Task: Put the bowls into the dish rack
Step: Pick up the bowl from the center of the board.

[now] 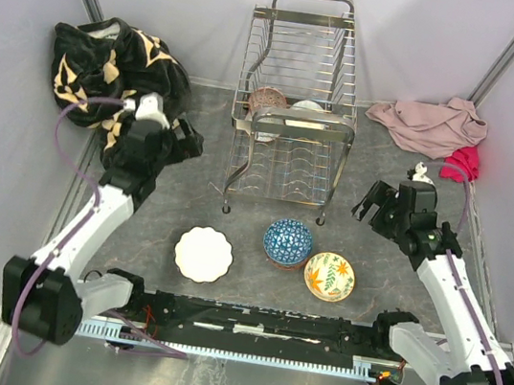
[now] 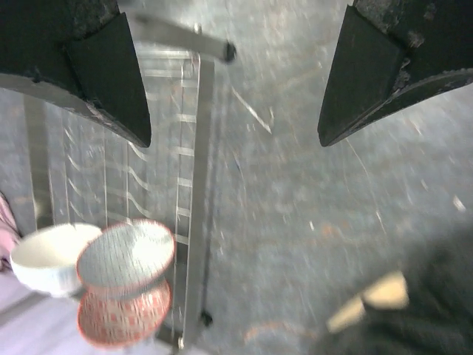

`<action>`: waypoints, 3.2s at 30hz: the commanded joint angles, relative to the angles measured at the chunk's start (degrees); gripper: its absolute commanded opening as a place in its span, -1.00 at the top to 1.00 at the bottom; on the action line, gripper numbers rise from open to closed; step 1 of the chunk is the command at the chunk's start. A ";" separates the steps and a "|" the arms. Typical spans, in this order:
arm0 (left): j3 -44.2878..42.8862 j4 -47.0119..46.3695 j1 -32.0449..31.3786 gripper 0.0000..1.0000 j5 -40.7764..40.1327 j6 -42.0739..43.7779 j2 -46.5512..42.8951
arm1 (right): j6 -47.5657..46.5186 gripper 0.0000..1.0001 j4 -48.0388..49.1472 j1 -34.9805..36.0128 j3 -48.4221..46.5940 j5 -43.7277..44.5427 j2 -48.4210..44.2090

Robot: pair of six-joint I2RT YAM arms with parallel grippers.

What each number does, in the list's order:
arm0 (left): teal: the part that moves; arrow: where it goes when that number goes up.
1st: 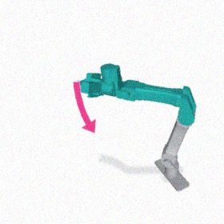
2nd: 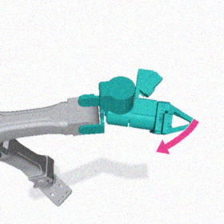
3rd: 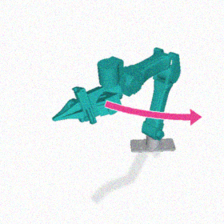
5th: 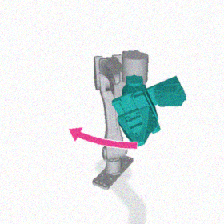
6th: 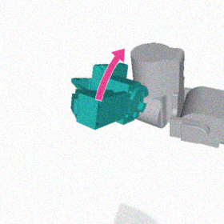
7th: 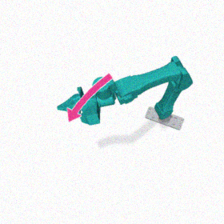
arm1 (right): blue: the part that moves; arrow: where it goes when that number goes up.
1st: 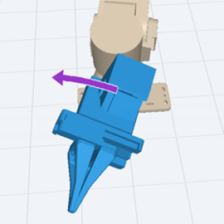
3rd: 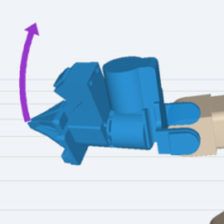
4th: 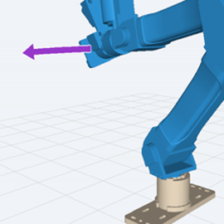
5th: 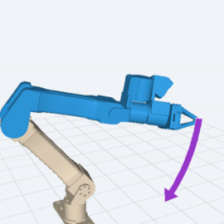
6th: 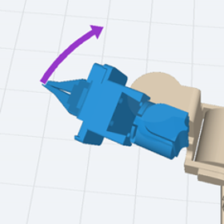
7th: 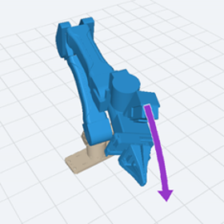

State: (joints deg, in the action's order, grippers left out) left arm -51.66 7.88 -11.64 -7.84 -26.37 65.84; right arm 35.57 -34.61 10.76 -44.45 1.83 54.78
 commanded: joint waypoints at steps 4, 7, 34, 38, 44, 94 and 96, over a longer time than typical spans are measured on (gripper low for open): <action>14.53 -12.49 -1.72 -0.99 7.81 -13.09 -10.12 | -3.78 -0.98 -1.31 0.13 -5.49 1.04 4.22; 15.36 -12.65 -1.81 -0.98 8.77 -13.61 -11.57 | -6.17 -0.98 -0.07 0.13 -4.75 -0.07 6.02; 15.27 -10.68 -1.81 -0.99 9.11 -13.56 -14.97 | -7.00 -0.83 9.83 0.22 -0.23 -10.55 3.90; 12.93 -6.40 -1.82 -0.99 8.65 -13.01 -16.96 | -5.89 -0.69 9.35 2.39 -0.66 -14.72 3.35; 12.37 -1.51 -1.85 -0.99 7.49 -12.57 -22.53 | -5.00 -0.53 3.66 9.68 -2.79 -12.01 1.19; 13.30 2.63 -1.87 -0.99 8.10 -11.22 -29.69 | 7.00 0.17 -8.29 47.55 -15.18 29.82 24.56; 13.55 2.40 -1.85 -0.99 8.17 -11.29 -29.68 | 6.88 0.24 -8.08 47.27 -15.02 29.48 24.45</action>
State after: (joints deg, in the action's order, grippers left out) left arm -37.87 13.15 -13.39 0.10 -38.09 36.62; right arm 42.37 -45.45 58.72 -59.07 32.05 79.99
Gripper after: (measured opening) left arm 0.993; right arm 0.403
